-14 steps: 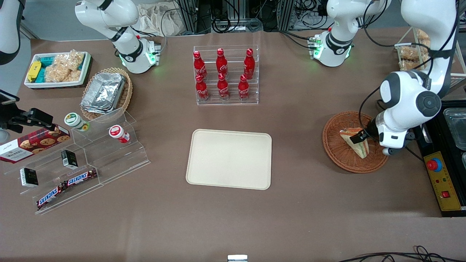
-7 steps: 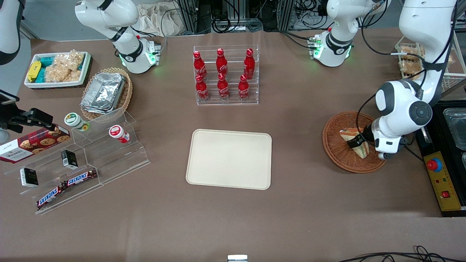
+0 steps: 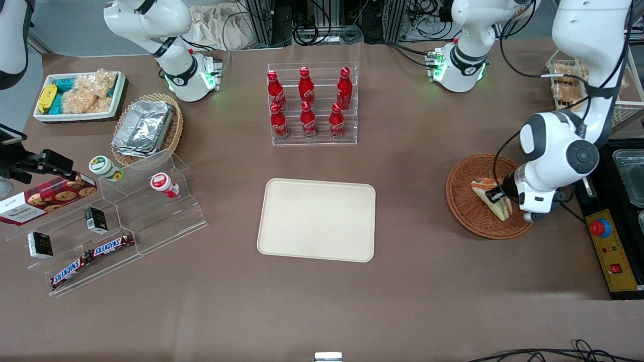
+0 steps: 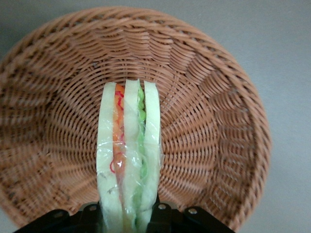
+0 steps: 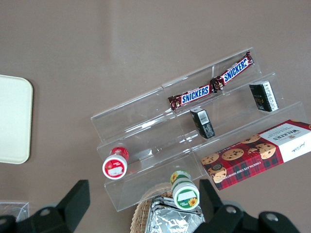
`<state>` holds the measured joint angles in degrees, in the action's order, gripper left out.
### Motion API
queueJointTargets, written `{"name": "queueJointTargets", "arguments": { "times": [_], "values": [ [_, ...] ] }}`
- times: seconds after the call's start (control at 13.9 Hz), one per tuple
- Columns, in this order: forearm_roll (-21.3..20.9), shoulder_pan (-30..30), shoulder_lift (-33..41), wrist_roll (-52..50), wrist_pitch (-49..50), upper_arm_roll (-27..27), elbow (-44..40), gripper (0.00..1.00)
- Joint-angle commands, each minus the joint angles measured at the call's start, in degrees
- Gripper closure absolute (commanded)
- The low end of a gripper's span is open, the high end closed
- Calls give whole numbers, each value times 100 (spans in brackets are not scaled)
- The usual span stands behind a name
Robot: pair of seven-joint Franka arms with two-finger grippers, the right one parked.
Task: Place sandwich from basket to tray
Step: 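Lower the left gripper over the sandwich and close on it, then lift the sandwich out of the basket with the left gripper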
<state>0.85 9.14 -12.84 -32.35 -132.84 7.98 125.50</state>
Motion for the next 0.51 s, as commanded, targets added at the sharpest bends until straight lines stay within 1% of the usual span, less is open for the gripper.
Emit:
{"name": "queueJointTargets", "arguments": {
  "times": [0.0,0.07,0.29,0.36,0.43],
  "values": [
    [-76,-105,571,-17,1099,124,-550,100],
    [-67,-140,633,-35,1294,264,-718,100],
    [-6,-150,818,-149,1296,922,-738,100],
    [21,-150,819,-323,1305,1160,-764,100],
    [12,-150,810,-734,1296,1414,-799,100]
  ]
}}
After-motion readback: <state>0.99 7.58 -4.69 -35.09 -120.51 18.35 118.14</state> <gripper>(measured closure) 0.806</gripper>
